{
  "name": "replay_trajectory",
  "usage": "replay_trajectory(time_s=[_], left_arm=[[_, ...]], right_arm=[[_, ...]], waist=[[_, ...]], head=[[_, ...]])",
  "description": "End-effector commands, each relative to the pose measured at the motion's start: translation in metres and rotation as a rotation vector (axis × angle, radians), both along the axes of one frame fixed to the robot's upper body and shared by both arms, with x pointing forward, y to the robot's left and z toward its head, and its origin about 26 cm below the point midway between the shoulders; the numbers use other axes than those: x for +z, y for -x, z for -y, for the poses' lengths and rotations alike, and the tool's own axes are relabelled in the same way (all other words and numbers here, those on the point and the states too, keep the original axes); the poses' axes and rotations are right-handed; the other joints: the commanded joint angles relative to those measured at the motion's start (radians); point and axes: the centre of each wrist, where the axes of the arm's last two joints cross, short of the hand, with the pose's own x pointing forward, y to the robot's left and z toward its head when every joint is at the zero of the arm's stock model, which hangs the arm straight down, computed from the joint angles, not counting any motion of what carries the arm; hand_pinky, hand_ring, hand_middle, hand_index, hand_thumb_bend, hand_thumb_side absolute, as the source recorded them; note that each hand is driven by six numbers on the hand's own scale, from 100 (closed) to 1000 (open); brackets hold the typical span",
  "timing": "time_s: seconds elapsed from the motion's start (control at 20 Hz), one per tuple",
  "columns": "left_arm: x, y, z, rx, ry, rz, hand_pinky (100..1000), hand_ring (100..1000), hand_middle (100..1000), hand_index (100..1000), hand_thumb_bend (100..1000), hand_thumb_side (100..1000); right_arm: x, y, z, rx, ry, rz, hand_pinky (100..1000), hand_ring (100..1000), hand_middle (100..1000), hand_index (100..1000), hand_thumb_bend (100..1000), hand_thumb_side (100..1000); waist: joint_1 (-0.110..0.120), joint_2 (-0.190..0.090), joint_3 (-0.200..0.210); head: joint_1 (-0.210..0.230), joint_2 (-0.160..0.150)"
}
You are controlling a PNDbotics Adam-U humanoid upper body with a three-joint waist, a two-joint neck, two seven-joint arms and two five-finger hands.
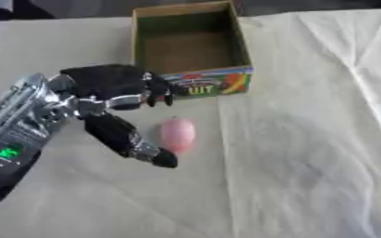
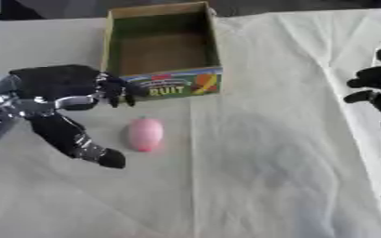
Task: Pick up objects on the table and place them in the box.
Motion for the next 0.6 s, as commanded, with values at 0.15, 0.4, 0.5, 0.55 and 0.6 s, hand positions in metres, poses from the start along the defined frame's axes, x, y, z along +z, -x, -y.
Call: replay_trajectory(time_s=[0.15,0.4,0.5,0.55,0.6], left_arm=[[-0.019,-0.013,0.009,0.029,-0.107,-0.057,519,704,780,1000,492,919],[-0.023,-0.021,0.012,0.067,-0.189,-0.083,525,726,824,1000,493,853],[-0.023,-0.023,0.013,0.076,-0.21,-0.075,527,737,850,1000,488,834],[-0.022,-0.023,0.013,0.079,-0.216,-0.064,528,739,855,1000,486,833],[-0.022,-0.023,0.014,0.081,-0.22,-0.054,527,738,855,1000,472,835]], right_arm=[[0.007,0.001,-0.001,0.004,0.015,0.02,514,623,590,827,100,1000],[0.007,0.001,-0.001,0.005,0.015,0.016,514,624,590,827,100,1000],[0.007,0.001,-0.001,0.006,0.015,0.014,514,623,590,827,100,1000],[0.007,0.001,-0.001,0.007,0.016,0.014,514,623,589,827,100,1000],[0.007,0.001,-0.001,0.007,0.016,0.013,514,623,589,827,100,1000]], waist=[[0.0,-0.013,-0.001],[0.002,-0.013,0.0],[0.003,-0.012,-0.002],[0.003,-0.012,-0.002],[0.003,-0.012,-0.002]], head=[[0.003,-0.005],[0.0,-0.004],[0.0,-0.003],[-0.001,-0.003],[-0.001,-0.002]])
